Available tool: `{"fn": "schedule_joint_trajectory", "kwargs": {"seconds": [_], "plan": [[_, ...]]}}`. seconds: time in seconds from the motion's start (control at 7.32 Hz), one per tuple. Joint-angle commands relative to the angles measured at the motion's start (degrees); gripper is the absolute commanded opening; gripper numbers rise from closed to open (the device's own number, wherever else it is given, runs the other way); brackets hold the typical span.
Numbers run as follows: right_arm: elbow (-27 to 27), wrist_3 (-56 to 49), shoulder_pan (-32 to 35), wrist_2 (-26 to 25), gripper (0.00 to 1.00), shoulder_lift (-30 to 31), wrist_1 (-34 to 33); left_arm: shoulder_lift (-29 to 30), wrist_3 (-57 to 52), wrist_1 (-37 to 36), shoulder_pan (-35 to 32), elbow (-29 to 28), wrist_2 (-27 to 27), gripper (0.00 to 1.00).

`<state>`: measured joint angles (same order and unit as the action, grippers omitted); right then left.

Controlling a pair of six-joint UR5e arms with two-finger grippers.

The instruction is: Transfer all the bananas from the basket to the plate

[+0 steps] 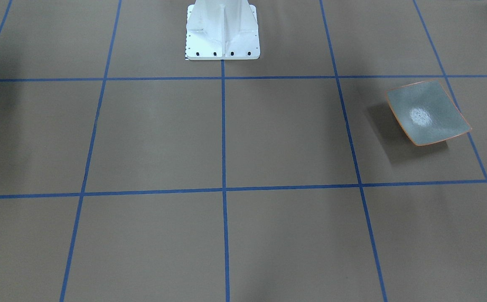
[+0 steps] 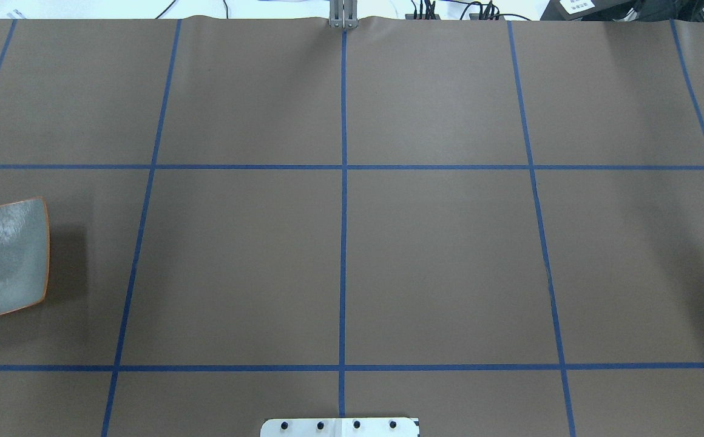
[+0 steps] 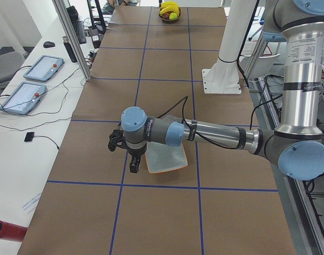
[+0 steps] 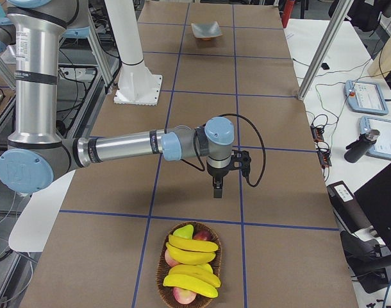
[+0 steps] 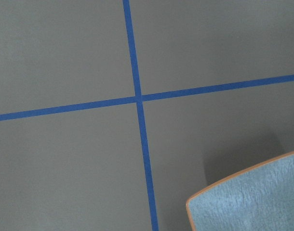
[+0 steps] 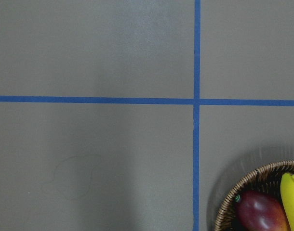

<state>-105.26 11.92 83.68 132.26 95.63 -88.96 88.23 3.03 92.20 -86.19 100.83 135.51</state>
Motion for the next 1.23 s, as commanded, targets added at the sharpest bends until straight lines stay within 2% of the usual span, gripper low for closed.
{"fn": "schedule_joint_trajectory", "kwargs": {"seconds": [0.0,0.82,1.09], "plan": [[1.62,0.12,-0.09,1.23,1.0,0.09,0.01,-1.03,3.1,0.09,0.05,4.69,-0.25,1.0],[3.13,0.73,-0.1,2.82,1.0,0.17,0.8,-1.83,3.21,0.61,0.23,4.29,0.11,1.0],[2.43,-0.22,-0.1,2.74,1.0,1.92,6.91,-1.83,3.3,0.61,0.23,4.29,0.11,1.0]]}}
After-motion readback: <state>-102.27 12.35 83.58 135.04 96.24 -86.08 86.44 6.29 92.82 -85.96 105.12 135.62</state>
